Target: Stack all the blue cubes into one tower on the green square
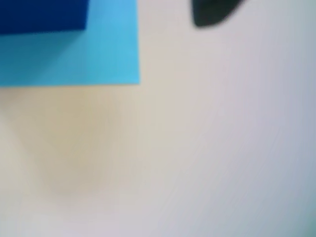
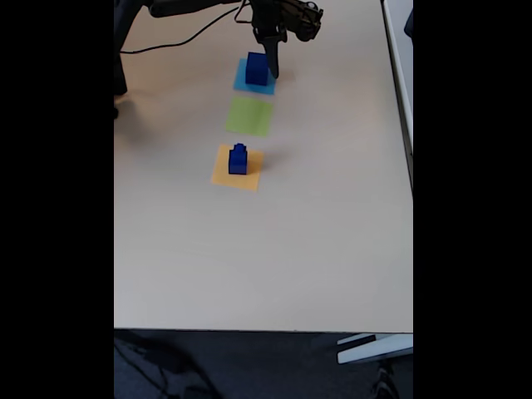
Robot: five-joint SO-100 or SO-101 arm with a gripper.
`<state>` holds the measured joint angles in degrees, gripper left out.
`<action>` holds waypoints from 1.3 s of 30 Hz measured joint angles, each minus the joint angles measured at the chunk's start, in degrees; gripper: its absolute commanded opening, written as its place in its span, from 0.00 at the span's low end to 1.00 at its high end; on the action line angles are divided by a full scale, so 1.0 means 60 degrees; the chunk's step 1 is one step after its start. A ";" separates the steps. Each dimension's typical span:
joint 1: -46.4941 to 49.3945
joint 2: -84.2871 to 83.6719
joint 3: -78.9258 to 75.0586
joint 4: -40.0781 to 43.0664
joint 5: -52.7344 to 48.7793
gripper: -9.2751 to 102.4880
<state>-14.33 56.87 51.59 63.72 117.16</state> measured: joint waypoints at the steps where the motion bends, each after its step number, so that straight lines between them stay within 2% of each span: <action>1: -0.0088 -0.0044 -0.0029 0.0000 0.0117 0.55; 11: -0.0703 -0.0146 0.0923 -0.0352 0.0879 0.55; 23: -0.0410 0.0059 0.2358 -0.0601 0.0220 0.53; 28: -0.0469 0.0073 0.2417 -0.0659 0.0264 0.47; 39: -0.0410 0.0161 0.2842 -0.0791 0.0161 0.23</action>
<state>-16.79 57.83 68.64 58.97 118.12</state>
